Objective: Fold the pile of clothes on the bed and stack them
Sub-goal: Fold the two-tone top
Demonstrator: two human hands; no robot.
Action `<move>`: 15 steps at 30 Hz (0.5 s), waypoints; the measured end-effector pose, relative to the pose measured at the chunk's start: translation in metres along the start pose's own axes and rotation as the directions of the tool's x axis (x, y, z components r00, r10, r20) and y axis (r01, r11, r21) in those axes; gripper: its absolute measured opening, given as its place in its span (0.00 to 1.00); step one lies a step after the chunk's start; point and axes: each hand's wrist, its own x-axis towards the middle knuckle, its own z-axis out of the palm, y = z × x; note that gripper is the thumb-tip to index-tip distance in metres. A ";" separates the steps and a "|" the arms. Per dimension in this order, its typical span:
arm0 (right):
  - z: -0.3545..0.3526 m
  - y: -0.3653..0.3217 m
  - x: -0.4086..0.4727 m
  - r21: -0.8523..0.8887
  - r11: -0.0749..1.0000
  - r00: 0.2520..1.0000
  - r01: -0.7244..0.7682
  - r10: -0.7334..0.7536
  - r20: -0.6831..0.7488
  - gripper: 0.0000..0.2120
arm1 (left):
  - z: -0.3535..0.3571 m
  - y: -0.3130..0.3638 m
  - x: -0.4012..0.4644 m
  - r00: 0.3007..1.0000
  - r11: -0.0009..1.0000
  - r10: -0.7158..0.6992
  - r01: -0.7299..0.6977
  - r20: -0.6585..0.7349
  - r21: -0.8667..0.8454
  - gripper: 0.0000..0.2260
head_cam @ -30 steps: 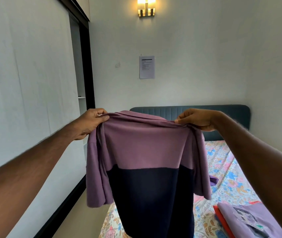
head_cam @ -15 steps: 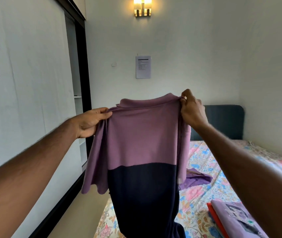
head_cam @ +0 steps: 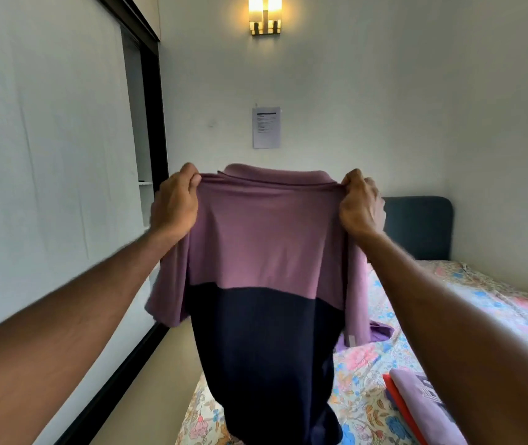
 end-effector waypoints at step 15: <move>-0.139 -0.048 0.057 -0.151 0.857 0.727 0.493 -0.501 -0.470 0.22 | -0.107 0.045 0.054 0.833 0.858 0.497 -0.432 -0.243 0.277 0.19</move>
